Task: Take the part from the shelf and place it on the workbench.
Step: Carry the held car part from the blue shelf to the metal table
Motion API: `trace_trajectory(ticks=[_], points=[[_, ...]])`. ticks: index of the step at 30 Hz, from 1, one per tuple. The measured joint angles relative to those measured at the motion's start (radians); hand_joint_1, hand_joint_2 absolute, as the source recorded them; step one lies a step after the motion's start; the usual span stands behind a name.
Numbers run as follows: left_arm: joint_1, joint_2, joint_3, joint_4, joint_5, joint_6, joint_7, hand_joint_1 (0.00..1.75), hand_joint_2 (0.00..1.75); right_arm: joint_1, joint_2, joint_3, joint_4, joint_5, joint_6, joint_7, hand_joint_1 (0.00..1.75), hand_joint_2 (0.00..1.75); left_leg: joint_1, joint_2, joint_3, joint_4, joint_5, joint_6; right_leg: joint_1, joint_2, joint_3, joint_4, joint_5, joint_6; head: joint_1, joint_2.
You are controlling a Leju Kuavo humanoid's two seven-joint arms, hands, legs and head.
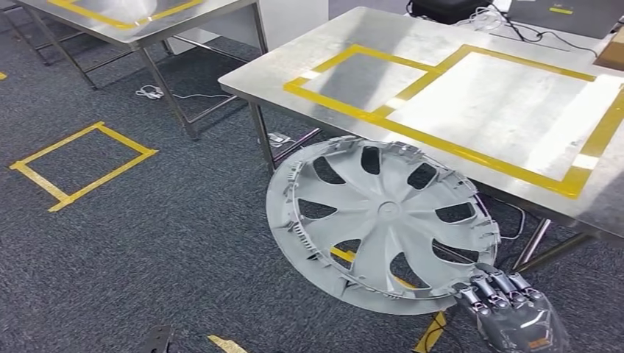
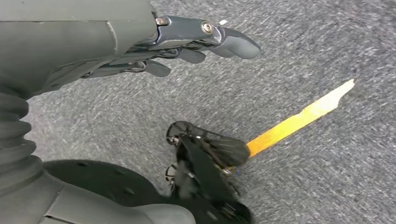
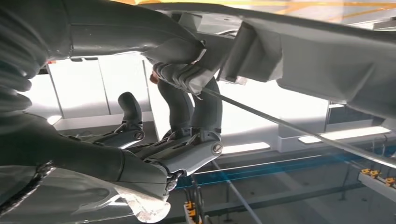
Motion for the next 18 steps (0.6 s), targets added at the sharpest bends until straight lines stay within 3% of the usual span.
trace_trajectory(ticks=[1,2,4,5,6,10,12,14,15,16,18], points=[[0.002,0.0,0.0,0.0,0.0,0.001,0.002,0.0,1.75,0.003,0.0,-0.002,-0.002,-0.001,0.0,-0.002,1.75,1.75,0.0,0.0,-0.013,-0.002,0.026,0.002,0.0,0.002,0.012,0.0,-0.009,0.001,0.0,0.0],[0.003,0.0,0.0,0.0,-0.001,0.001,0.002,0.0,1.75,0.006,0.0,-0.005,-0.004,-0.002,0.0,-0.004,1.75,1.75,-0.001,0.0,-0.006,-0.043,0.071,0.006,0.0,0.004,0.025,0.0,-0.018,0.002,0.0,0.0],[0.003,0.0,0.0,0.0,-0.001,0.0,0.0,0.0,1.75,0.009,0.0,-0.013,-0.008,-0.003,0.0,-0.016,1.75,1.75,-0.005,0.0,0.031,-0.17,0.158,0.017,0.001,0.007,0.044,-0.001,-0.038,0.009,0.001,0.0],[0.002,0.0,0.0,0.0,0.0,0.0,-0.001,0.0,1.75,0.011,0.001,-0.017,-0.009,-0.004,0.0,-0.025,1.75,1.75,-0.007,0.0,0.05,-0.223,0.174,0.024,0.002,0.008,0.047,-0.002,-0.045,0.014,0.002,0.0],[0.002,0.0,0.0,0.0,0.0,0.0,-0.002,0.0,1.75,0.012,0.002,-0.022,-0.012,-0.006,0.0,-0.033,1.75,1.75,-0.01,0.0,0.062,-0.254,0.175,0.029,0.002,0.009,0.048,-0.004,-0.05,0.02,0.003,0.0],[0.002,0.0,-0.001,0.0,0.001,0.002,-0.008,0.0,1.75,0.02,0.008,-0.04,-0.018,-0.014,-0.001,-0.054,1.75,1.75,-0.008,-0.002,0.089,-0.287,0.156,0.048,0.001,0.007,0.055,0.014,-0.052,0.042,0.004,0.0],[0.001,0.001,-0.001,0.0,0.002,0.004,-0.01,0.0,1.75,0.021,0.011,-0.048,-0.019,-0.016,-0.002,-0.057,1.75,1.75,-0.005,-0.003,0.106,-0.293,0.149,0.059,0.0,0.005,0.002,0.102,-0.086,0.047,0.007,0.0],[0.001,0.0,-0.002,0.0,0.002,0.004,-0.01,0.0,1.75,0.025,0.012,-0.053,-0.02,-0.016,-0.002,-0.058,1.75,1.75,-0.006,-0.003,0.116,-0.293,0.137,0.064,-0.001,0.005,-0.083,0.224,-0.128,0.052,0.007,0.0],[0.001,0.0,-0.002,0.0,0.002,0.004,-0.01,0.0,1.75,0.026,0.013,-0.055,-0.02,-0.016,-0.002,-0.059,1.75,1.75,-0.006,-0.003,0.124,-0.293,0.131,0.064,-0.001,0.005,-0.116,0.258,-0.134,0.055,0.007,0.0],[0.002,0.0,-0.002,0.0,0.002,0.004,-0.01,0.0,1.75,0.028,0.013,-0.056,-0.02,-0.016,-0.002,-0.059,1.75,1.75,-0.006,-0.003,0.133,-0.293,0.123,0.063,-0.002,0.005,-0.133,0.259,-0.119,0.058,0.007,0.0],[0.002,0.0,-0.002,0.0,0.002,0.004,-0.01,0.0,1.75,0.028,0.014,-0.057,-0.02,-0.016,-0.002,-0.059,1.75,1.75,-0.006,-0.003,0.158,-0.293,0.105,0.06,-0.003,0.003,-0.116,0.158,-0.032,0.059,0.007,0.0]])
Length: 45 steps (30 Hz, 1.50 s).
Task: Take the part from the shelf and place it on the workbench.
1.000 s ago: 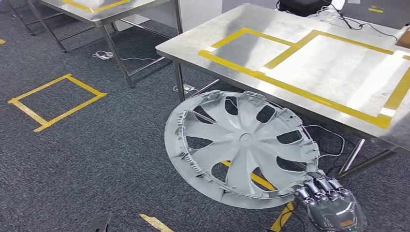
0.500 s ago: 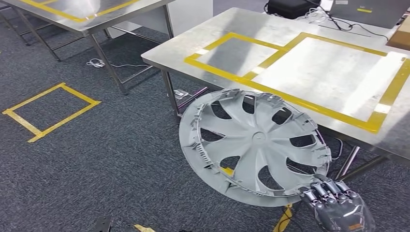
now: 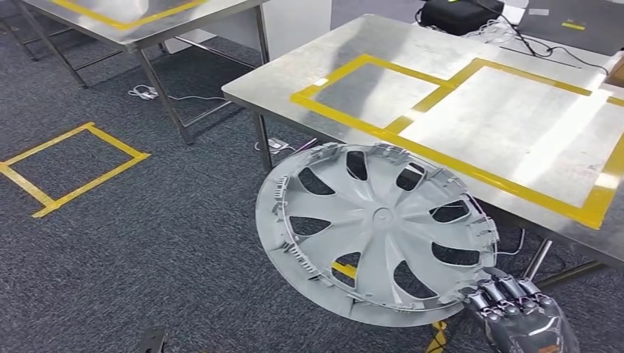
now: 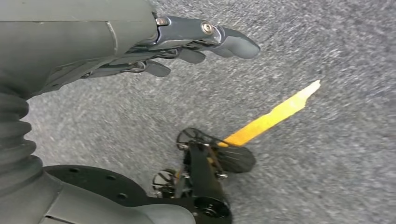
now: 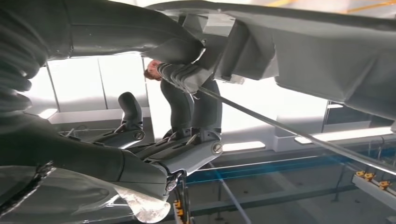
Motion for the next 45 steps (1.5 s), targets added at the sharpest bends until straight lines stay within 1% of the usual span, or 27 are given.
trace_trajectory(ticks=[1,2,3,5,7,9,11,13,14,15,16,18,21,23,25,27,28,29,32,34,35,38,40,42,43,44,45], points=[[0.0,0.0,0.0,0.0,0.0,0.0,0.0,0.0,1.75,0.0,0.0,-0.001,0.0,0.0,0.0,0.0,1.75,1.75,0.0,0.0,0.012,-0.001,-0.009,-0.003,0.0,-0.002,0.018,-0.058,0.037,-0.002,0.0,0.0],[-0.001,0.0,0.0,0.0,0.0,0.0,0.0,0.0,1.75,0.0,0.001,-0.003,0.0,0.0,0.0,-0.001,1.75,1.75,0.0,0.0,0.02,-0.001,-0.017,-0.008,0.003,-0.006,0.033,-0.106,0.054,-0.006,0.001,0.0],[-0.002,0.0,0.0,0.0,0.0,0.0,0.0,0.0,1.75,0.001,0.002,-0.005,0.0,-0.001,0.0,-0.003,1.75,1.75,0.0,0.0,0.025,-0.002,-0.023,-0.014,0.006,-0.008,0.044,-0.132,0.061,-0.014,0.001,0.0],[-0.002,0.0,-0.001,0.0,0.0,0.0,0.0,0.0,1.75,0.004,0.004,-0.01,-0.001,-0.003,0.0,-0.01,1.75,1.75,0.0,0.002,0.035,0.0,-0.029,-0.026,0.011,-0.009,0.055,-0.142,0.052,-0.032,0.001,0.0],[-0.003,0.0,-0.002,0.0,-0.001,-0.001,0.0,0.0,1.75,0.005,0.008,-0.015,-0.002,-0.005,0.0,-0.015,1.75,1.75,0.001,0.002,0.037,0.024,-0.031,-0.034,0.008,-0.007,0.077,-0.151,0.055,-0.046,0.0,0.0],[-0.006,0.002,-0.003,0.0,-0.004,-0.002,0.001,0.0,1.75,0.004,0.014,-0.019,-0.003,-0.008,-0.001,-0.028,1.75,1.75,0.003,0.002,-0.008,0.109,-0.046,-0.043,0.003,-0.007,0.101,-0.16,0.05,-0.055,-0.002,0.0],[-0.005,0.003,-0.003,0.0,-0.004,-0.003,0.007,0.0,1.75,0.002,0.027,-0.023,-0.002,-0.009,-0.001,-0.05,1.75,1.75,0.006,0.002,-0.085,0.225,-0.089,-0.051,0.003,-0.007,0.115,-0.162,0.038,-0.06,-0.005,0.0],[-0.001,0.006,-0.003,0.0,0.001,-0.006,0.014,0.0,1.75,-0.007,0.048,-0.023,0.004,0.01,-0.001,-0.06,1.75,1.75,0.008,0.002,-0.14,0.274,-0.114,-0.056,0.003,-0.003,0.131,-0.162,0.024,-0.061,-0.005,0.0],[0.0,0.008,-0.003,0.0,0.003,-0.009,0.016,0.0,1.75,-0.016,0.058,-0.02,0.011,0.024,0.0,-0.056,1.75,1.75,0.008,0.002,-0.148,0.255,-0.098,-0.056,0.003,0.0,0.142,-0.162,0.015,-0.06,-0.005,0.0],[0.001,0.01,-0.003,0.0,0.004,-0.014,0.016,0.0,1.75,-0.028,0.067,-0.016,0.019,0.036,0.0,-0.051,1.75,1.75,0.008,0.002,-0.143,0.208,-0.059,-0.055,0.003,0.002,0.154,-0.162,0.006,-0.057,-0.005,0.0],[0.0,0.013,-0.003,0.0,0.005,-0.018,0.016,0.0,1.75,-0.041,0.074,-0.012,0.028,0.043,0.0,-0.044,1.75,1.75,0.008,0.003,-0.133,0.146,-0.005,-0.053,0.003,0.003,0.163,-0.162,-0.004,-0.054,-0.005,0.0],[-0.001,0.016,-0.003,0.0,0.005,-0.023,0.015,0.0,1.75,-0.062,0.079,-0.005,0.043,0.048,-0.001,-0.032,1.75,1.75,0.005,0.003,-0.119,0.06,0.048,-0.044,0.005,0.003,0.173,-0.161,-0.022,-0.043,-0.004,0.0],[0.0,0.016,-0.003,0.0,0.005,-0.023,0.015,0.0,1.75,-0.081,0.08,-0.002,0.059,0.048,-0.003,-0.023,1.75,1.75,0.003,0.002,-0.113,0.04,0.058,-0.025,0.008,0.002,0.18,-0.153,-0.029,-0.025,-0.003,0.0],[-0.001,0.017,-0.003,0.0,0.003,-0.021,0.015,0.0,1.75,-0.088,0.079,0.0,0.066,0.047,-0.004,-0.016,1.75,1.75,0.006,0.001,-0.099,0.032,0.06,-0.015,0.007,0.001,0.162,-0.112,-0.028,-0.017,-0.002,0.0],[-0.004,0.017,-0.003,0.0,0.001,-0.017,0.017,0.0,1.75,-0.093,0.076,0.002,0.074,0.046,-0.004,-0.008,1.75,1.75,0.008,-0.001,-0.087,0.026,0.053,-0.006,0.007,0.0,0.093,-0.006,-0.048,-0.011,0.001,0.0],[-0.003,0.015,-0.003,0.0,-0.001,-0.013,0.023,0.0,1.75,-0.092,0.07,0.003,0.082,0.043,-0.004,0.002,1.75,1.75,0.006,-0.002,-0.077,0.025,0.04,-0.001,0.007,0.0,0.006,0.099,-0.092,-0.007,0.0,0.0],[-0.002,0.014,-0.003,0.0,-0.002,-0.011,0.026,0.0,1.75,-0.091,0.065,0.002,0.086,0.041,-0.004,0.006,1.75,1.75,0.005,-0.003,-0.069,0.025,0.032,0.0,0.007,0.0,-0.022,0.118,-0.101,-0.007,0.001,0.0],[0.0,0.012,-0.003,0.0,-0.004,-0.008,0.03,0.0,1.75,-0.09,0.06,0.001,0.089,0.038,-0.004,0.01,1.75,1.75,0.003,-0.004,-0.059,0.025,0.024,0.0,0.007,0.0,-0.034,0.105,-0.089,-0.008,0.001,0.0],[-0.001,0.006,-0.004,0.0,-0.01,-0.004,0.033,0.0,1.75,-0.09,0.046,-0.008,0.098,0.036,-0.004,0.015,1.75,1.75,-0.001,-0.005,-0.026,0.023,-0.002,-0.003,0.012,-0.002,0.003,-0.058,0.029,-0.023,0.001,0.0],[-0.003,0.002,-0.004,0.0,-0.011,-0.003,0.033,0.0,1.75,-0.09,0.039,-0.012,0.103,0.035,-0.004,0.017,1.75,1.75,-0.001,-0.005,-0.016,0.02,-0.015,-0.012,0.019,-0.005,0.027,-0.124,0.051,-0.035,0.0,0.0],[-0.003,0.0,-0.004,0.0,-0.011,-0.003,0.033,0.0,1.75,-0.09,0.037,-0.013,0.105,0.035,-0.004,0.019,1.75,1.75,-0.002,-0.005,-0.009,0.021,-0.016,-0.019,0.021,-0.006,0.031,-0.131,0.043,-0.04,0.0,0.0],[-0.003,-0.004,-0.005,0.001,-0.011,-0.003,0.033,0.0,1.75,-0.089,0.035,-0.015,0.108,0.034,-0.004,0.023,1.75,1.75,-0.002,-0.003,-0.003,0.055,-0.018,-0.033,0.017,-0.005,0.07,-0.151,0.053,-0.057,-0.002,0.0],[-0.006,-0.004,-0.006,0.001,-0.012,-0.003,0.033,0.0,1.75,-0.091,0.034,-0.015,0.111,0.034,-0.004,0.025,1.75,1.75,0.001,-0.002,-0.047,0.141,-0.048,-0.042,0.012,-0.006,0.097,-0.157,0.043,-0.064,-0.004,0.0],[-0.005,-0.004,-0.007,0.001,-0.012,-0.004,0.033,0.0,1.75,-0.092,0.034,-0.014,0.115,0.034,-0.004,0.025,1.75,1.75,0.004,-0.002,-0.116,0.244,-0.097,-0.051,0.011,-0.005,0.114,-0.157,0.027,-0.065,-0.006,0.0],[-0.004,-0.003,-0.007,0.001,-0.012,-0.004,0.033,0.0,1.75,-0.092,0.034,-0.014,0.118,0.034,-0.004,0.025,1.75,1.75,0.004,-0.002,-0.142,0.271,-0.109,-0.053,0.011,-0.004,0.125,-0.157,0.018,-0.065,-0.006,0.0],[-0.002,-0.003,-0.008,0.001,-0.012,-0.004,0.033,0.0,1.75,-0.091,0.034,-0.013,0.12,0.033,-0.004,0.025,1.75,1.75,0.004,-0.002,-0.156,0.268,-0.101,-0.053,0.011,-0.002,0.138,-0.157,0.007,-0.064,-0.006,0.0],[-0.001,-0.002,-0.008,0.001,-0.012,-0.004,0.033,0.0,1.75,-0.091,0.034,-0.013,0.123,0.033,-0.004,0.025,1.75,1.75,0.004,-0.002,-0.156,0.235,-0.073,-0.051,0.011,-0.001,0.153,-0.157,-0.004,-0.062,-0.006,0.0]])
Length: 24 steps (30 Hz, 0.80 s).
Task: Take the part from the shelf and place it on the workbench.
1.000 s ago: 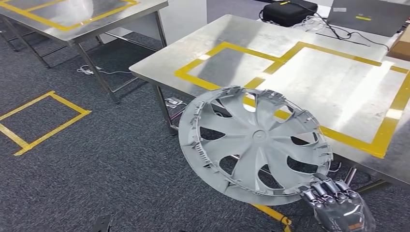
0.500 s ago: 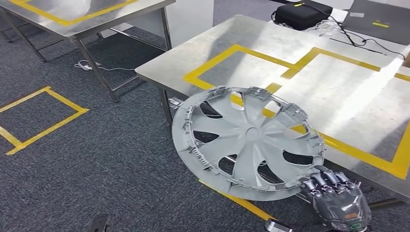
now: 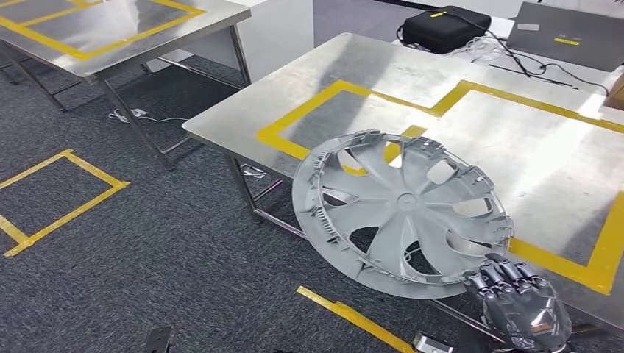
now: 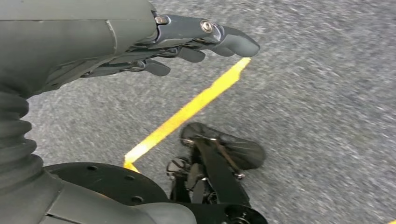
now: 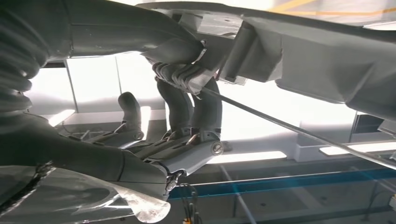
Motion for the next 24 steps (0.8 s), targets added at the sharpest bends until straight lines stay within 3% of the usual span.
trace_trajectory(ticks=[2,4,6,8,10,12,13,14,15,16,17,19,20,22,24], points=[[0.001,0.002,-0.001,0.0,0.0,0.0,0.0,0.0,1.75,-0.001,0.0,0.0,0.003,0.0,0.0,0.0,1.75,1.75,-0.003,0.001,0.019,-0.11,0.09,0.008,0.0,-0.001,0.027,-0.001,-0.023,0.005,0.002,0.0],[0.002,0.005,-0.002,0.0,0.0,-0.001,-0.002,0.0,1.75,-0.003,0.0,0.0,0.008,-0.001,0.0,0.001,1.75,1.75,-0.011,0.002,0.028,-0.182,0.141,0.02,0.0,-0.001,0.039,-0.007,-0.037,0.014,0.005,0.0],[0.003,0.006,-0.003,0.0,0.0,-0.001,-0.007,0.0,1.75,-0.006,0.0,0.0,0.014,-0.003,0.001,0.002,1.75,1.75,-0.016,0.003,0.033,-0.203,0.146,0.033,0.0,-0.001,0.046,-0.013,-0.034,0.027,0.006,0.0],[0.003,0.007,-0.004,0.0,0.001,-0.003,-0.015,0.0,1.75,-0.016,-0.002,0.0,0.022,-0.012,0.003,0.003,1.75,1.75,-0.012,0.004,0.054,-0.223,0.152,0.044,0.0,-0.001,0.03,0.018,-0.019,0.037,0.007,0.0],[-0.002,0.008,-0.005,0.0,-0.001,-0.006,-0.018,0.0,1.75,-0.028,-0.004,-0.001,0.031,-0.041,0.003,0.003,1.75,1.75,-0.007,0.004,0.075,-0.242,0.151,0.053,-0.001,-0.001,-0.038,0.12,-0.016,0.043,0.01,0.0],[-0.006,0.006,-0.009,0.0,-0.007,-0.004,-0.012,0.0,1.75,-0.029,-0.005,-0.008,0.039,-0.084,0.003,0.004,1.75,1.75,-0.006,0.006,0.089,-0.247,0.141,0.057,-0.002,-0.001,-0.127,0.234,-0.059,0.05,0.012,0.0],[-0.005,0.005,-0.011,0.0,-0.009,-0.001,-0.008,0.0,1.75,-0.027,-0.005,-0.014,0.042,-0.101,0.003,0.003,1.75,1.75,-0.007,0.008,0.097,-0.248,0.133,0.058,-0.003,-0.001,-0.161,0.263,-0.082,0.053,0.012,0.0],[-0.004,0.004,-0.013,0.0,-0.01,0.003,-0.005,0.0,1.75,-0.024,-0.005,-0.02,0.043,-0.111,0.003,0.003,1.75,1.75,-0.007,0.011,0.107,-0.248,0.124,0.058,-0.003,-0.002,-0.181,0.264,-0.087,0.056,0.013,0.0],[-0.003,0.004,-0.013,0.0,-0.01,0.005,-0.003,0.0,1.75,-0.021,-0.005,-0.027,0.045,-0.116,0.002,0.001,1.75,1.75,-0.007,0.016,0.118,-0.248,0.115,0.057,-0.003,-0.004,-0.183,0.232,-0.065,0.056,0.013,0.0],[-0.002,0.003,-0.013,0.0,-0.01,0.007,-0.003,0.0,1.75,-0.018,-0.005,-0.033,0.045,-0.119,0.002,-0.001,1.75,1.75,-0.007,0.021,0.131,-0.248,0.106,0.055,-0.003,-0.01,-0.171,0.176,-0.018,0.055,0.013,0.0],[-0.002,0.003,-0.013,0.0,-0.01,0.008,-0.004,0.0,1.75,-0.017,-0.005,-0.04,0.047,-0.12,0.003,-0.002,1.75,1.75,-0.007,0.028,0.142,-0.248,0.097,0.053,-0.001,-0.027,-0.153,0.111,0.033,0.053,0.013,0.0],[-0.002,0.004,-0.013,0.0,-0.01,0.007,-0.006,0.0,1.75,-0.019,-0.005,-0.049,0.05,-0.121,0.004,-0.003,1.75,1.75,-0.013,0.043,0.158,-0.247,0.081,0.042,0.007,-0.064,-0.124,0.018,0.082,0.041,0.015,0.0],[-0.002,0.004,-0.013,0.0,-0.01,0.007,-0.008,0.0,1.75,-0.019,-0.005,-0.053,0.052,-0.12,0.004,-0.003,1.75,1.75,-0.017,0.052,0.163,-0.245,0.075,0.037,0.01,-0.072,-0.12,0.003,0.085,0.033,0.014,0.0],[-0.002,0.005,-0.013,0.0,-0.011,0.007,-0.012,0.0,1.75,-0.016,-0.005,-0.06,0.054,-0.117,0.005,-0.002,1.75,1.75,-0.021,0.066,0.17,-0.24,0.067,0.026,0.007,-0.054,-0.113,0.001,0.09,0.019,0.013,0.0],[-0.004,0.005,-0.014,0.0,-0.012,0.007,-0.017,0.0,1.75,-0.013,-0.005,-0.07,0.055,-0.108,0.006,0.001,1.75,1.75,-0.018,0.055,0.163,-0.208,0.047,0.015,0.001,-0.031,-0.105,-0.001,0.094,0.012,0.01,0.0]])
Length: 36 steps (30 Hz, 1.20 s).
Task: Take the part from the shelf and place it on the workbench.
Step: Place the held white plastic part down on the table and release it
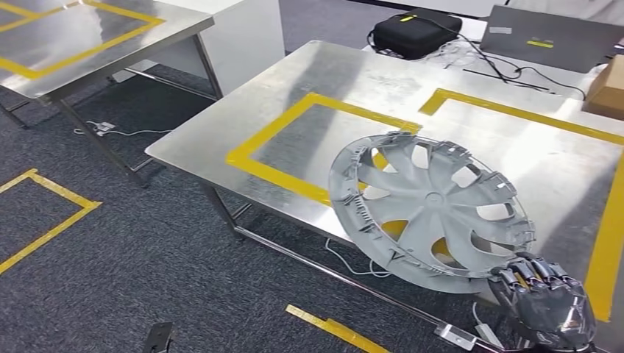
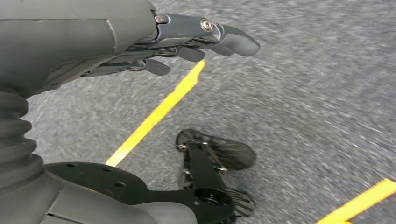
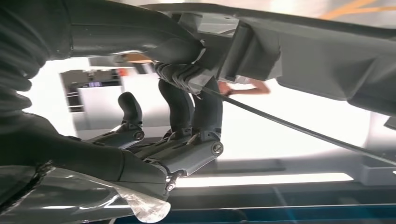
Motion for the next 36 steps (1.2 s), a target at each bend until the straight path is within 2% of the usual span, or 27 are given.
trace_trajectory(ticks=[2,4,5,6,7,8,9,10,11,12,13,14,15,17,18,19,20,21,22,23,24,25,26,27,29,31,36], points=[[-0.002,0.0,0.0,0.0,-0.001,0.0,-0.002,0.0,1.75,0.0,0.0,-0.008,0.0,0.008,0.001,0.003,1.75,1.75,0.005,-0.023,-0.036,0.078,-0.043,-0.01,-0.003,0.017,0.005,-0.001,-0.002,-0.004,-0.004,0.0],[-0.001,0.0,0.0,0.0,-0.001,0.0,-0.003,0.0,1.75,0.002,0.0,-0.015,0.002,0.013,0.002,0.008,1.75,1.75,0.009,-0.033,-0.091,0.18,-0.091,-0.015,-0.003,0.034,0.005,-0.001,-0.004,-0.007,-0.006,0.0],[0.0,0.0,0.0,0.0,-0.001,0.0,-0.003,0.0,1.75,0.004,0.0,-0.02,0.004,0.015,0.003,0.012,1.75,1.75,0.01,-0.035,-0.115,0.22,-0.105,-0.016,-0.002,0.044,0.006,-0.001,-0.004,-0.008,-0.006,0.0],[0.002,0.0,0.0,0.0,-0.001,0.0,-0.003,0.0,1.75,0.006,0.0,-0.024,0.006,0.018,0.005,0.017,1.75,1.75,0.01,-0.037,-0.131,0.239,-0.104,-0.016,-0.002,0.056,0.006,-0.001,-0.005,-0.008,-0.006,0.0],[0.003,0.0,0.0,0.0,-0.001,0.0,-0.003,0.0,1.75,0.009,0.0,-0.029,0.008,0.021,0.009,0.023,1.75,1.75,0.01,-0.039,-0.133,0.226,-0.085,-0.014,-0.002,0.068,0.008,-0.001,-0.005,-0.008,-0.006,0.0],[0.003,0.0,-0.001,0.0,-0.001,0.0,-0.003,0.0,1.75,0.011,0.0,-0.033,0.009,0.024,0.014,0.028,1.75,1.75,0.01,-0.045,-0.118,0.176,-0.046,-0.011,-0.002,0.081,0.009,-0.001,-0.005,-0.008,-0.006,0.0],[0.002,0.0,-0.001,0.0,-0.001,0.0,-0.003,0.0,1.75,0.012,0.0,-0.038,0.011,0.027,0.019,0.033,1.75,1.75,0.01,-0.062,-0.095,0.108,-0.003,-0.006,-0.002,0.093,0.01,-0.001,-0.005,-0.007,-0.006,0.0],[0.001,0.0,-0.001,0.0,-0.001,0.0,-0.003,0.0,1.75,0.013,0.001,-0.041,0.012,0.028,0.022,0.036,1.75,1.75,0.011,-0.085,-0.074,0.045,0.025,0.0,-0.003,0.104,0.009,0.0,-0.004,-0.005,-0.006,0.0],[0.001,0.001,-0.001,0.0,-0.001,0.0,-0.003,0.0,1.75,0.014,0.001,-0.045,0.013,0.029,0.025,0.038,1.75,1.75,0.011,-0.106,-0.058,0.0,0.04,0.006,-0.004,0.114,0.006,0.0,-0.003,-0.001,-0.006,0.0],[0.001,0.0,-0.001,0.0,-0.001,0.0,-0.003,0.0,1.75,0.015,0.002,-0.047,0.013,0.03,0.027,0.039,1.75,1.75,0.01,-0.12,-0.051,-0.021,0.045,0.011,-0.007,0.123,0.003,0.0,-0.002,0.004,-0.006,0.0],[0.001,0.0,-0.001,0.0,-0.002,-0.001,-0.003,0.0,1.75,0.017,0.002,-0.05,0.014,0.031,0.028,0.038,1.75,1.75,0.008,-0.122,-0.05,-0.024,0.044,0.015,-0.009,0.134,-0.001,-0.001,0.001,0.011,-0.006,0.0],[0.001,0.0,-0.001,0.0,-0.002,-0.001,-0.003,0.0,1.75,0.02,0.002,-0.052,0.014,0.031,0.029,0.038,1.75,1.75,0.007,-0.113,-0.048,-0.028,0.052,0.02,-0.01,0.143,-0.004,-0.002,0.002,0.019,-0.007,0.0],[0.001,0.0,-0.001,0.0,-0.002,-0.001,-0.003,0.0,1.75,0.022,0.002,-0.055,0.014,0.032,0.03,0.038,1.75,1.75,0.009,-0.101,-0.045,-0.033,0.061,0.025,-0.01,0.138,-0.008,0.0,0.0,0.024,-0.007,0.0],[-0.001,-0.001,-0.002,0.0,-0.001,-0.003,-0.004,0.0,1.75,0.023,0.002,-0.06,0.014,0.032,0.033,0.039,1.75,1.75,0.013,-0.078,-0.041,-0.044,0.068,0.035,-0.008,0.096,-0.034,0.045,-0.033,0.035,0.0,0.0],[-0.001,-0.001,-0.002,0.0,0.0,-0.006,-0.004,0.0,1.75,0.021,0.002,-0.061,0.015,0.036,0.037,0.042,1.75,1.75,0.013,-0.068,-0.04,-0.046,0.068,0.038,-0.008,0.066,-0.059,0.097,-0.063,0.039,0.002,0.0],[0.0,-0.001,-0.002,0.0,0.001,-0.009,-0.004,0.0,1.75,0.02,0.002,-0.063,0.017,0.044,0.042,0.047,1.75,1.75,0.013,-0.059,-0.041,-0.046,0.068,0.04,-0.01,0.048,-0.089,0.162,-0.096,0.045,0.005,0.0],[0.001,-0.001,-0.002,0.0,0.002,-0.013,-0.004,0.0,1.75,0.019,0.002,-0.064,0.019,0.054,0.049,0.054,1.75,1.75,0.013,-0.05,-0.041,-0.046,0.067,0.04,-0.013,0.04,-0.116,0.223,-0.119,0.05,0.005,0.0],[0.002,0.0,-0.002,0.0,0.003,-0.018,-0.004,0.0,1.75,0.021,0.002,-0.065,0.023,0.066,0.058,0.062,1.75,1.75,0.013,-0.042,-0.041,-0.046,0.066,0.04,-0.016,0.035,-0.13,0.258,-0.127,0.054,0.005,0.0],[0.002,0.0,-0.002,0.0,0.003,-0.023,-0.004,0.0,1.75,0.022,0.002,-0.068,0.027,0.075,0.068,0.069,1.75,1.75,0.014,-0.037,-0.041,-0.045,0.065,0.038,-0.019,0.032,-0.126,0.256,-0.116,0.058,0.005,0.0],[0.001,0.0,-0.002,0.0,0.003,-0.028,-0.006,0.0,1.75,0.023,0.002,-0.071,0.032,0.081,0.078,0.074,1.75,1.75,0.014,-0.033,-0.04,-0.045,0.064,0.036,-0.021,0.03,-0.1,0.215,-0.09,0.06,0.005,0.0],[0.001,0.0,-0.003,0.0,0.003,-0.033,-0.008,0.0,1.75,0.024,0.001,-0.075,0.036,0.085,0.087,0.078,1.75,1.75,0.015,-0.032,-0.039,-0.044,0.062,0.034,-0.023,0.026,-0.061,0.147,-0.059,0.061,0.006,0.0],[0.0,0.0,-0.003,0.0,0.003,-0.037,-0.013,0.0,1.75,0.023,0.0,-0.077,0.042,0.087,0.095,0.081,1.75,1.75,0.014,-0.031,-0.039,-0.042,0.06,0.03,-0.023,0.021,-0.021,0.078,-0.04,0.061,0.006,0.0],[0.0,0.0,-0.004,0.0,0.003,-0.041,-0.018,0.0,1.75,0.023,-0.001,-0.079,0.047,0.088,0.102,0.083,1.75,1.75,0.012,-0.031,-0.039,-0.039,0.058,0.025,-0.022,0.017,0.011,0.027,-0.029,0.057,0.006,0.0],[0.0,0.001,-0.004,0.0,0.003,-0.043,-0.023,0.0,1.75,0.023,-0.001,-0.08,0.052,0.089,0.106,0.086,1.75,1.75,0.01,-0.032,-0.039,-0.037,0.057,0.02,-0.02,0.015,0.029,-0.001,-0.027,0.052,0.005,0.0],[0.001,0.002,-0.004,0.0,0.003,-0.047,-0.033,0.0,1.75,0.024,-0.002,-0.081,0.06,0.088,0.113,0.088,1.75,1.75,0.009,-0.031,-0.039,-0.036,0.056,0.01,-0.017,0.018,0.035,-0.009,-0.031,0.039,0.003,0.0],[0.001,0.003,-0.004,0.0,0.003,-0.049,-0.038,0.0,1.75,0.025,-0.003,-0.081,0.065,0.088,0.115,0.089,1.75,1.75,0.01,-0.03,-0.037,-0.037,0.054,0.003,-0.018,0.02,0.037,-0.012,-0.03,0.031,0.003,0.0],[0.0,0.005,-0.004,0.0,0.003,-0.049,-0.04,0.0,1.75,0.025,-0.003,-0.081,0.066,0.088,0.115,0.089,1.75,1.75,0.012,-0.032,-0.037,-0.031,0.046,-0.003,-0.021,0.02,0.041,-0.016,-0.028,0.026,0.003,0.0]])
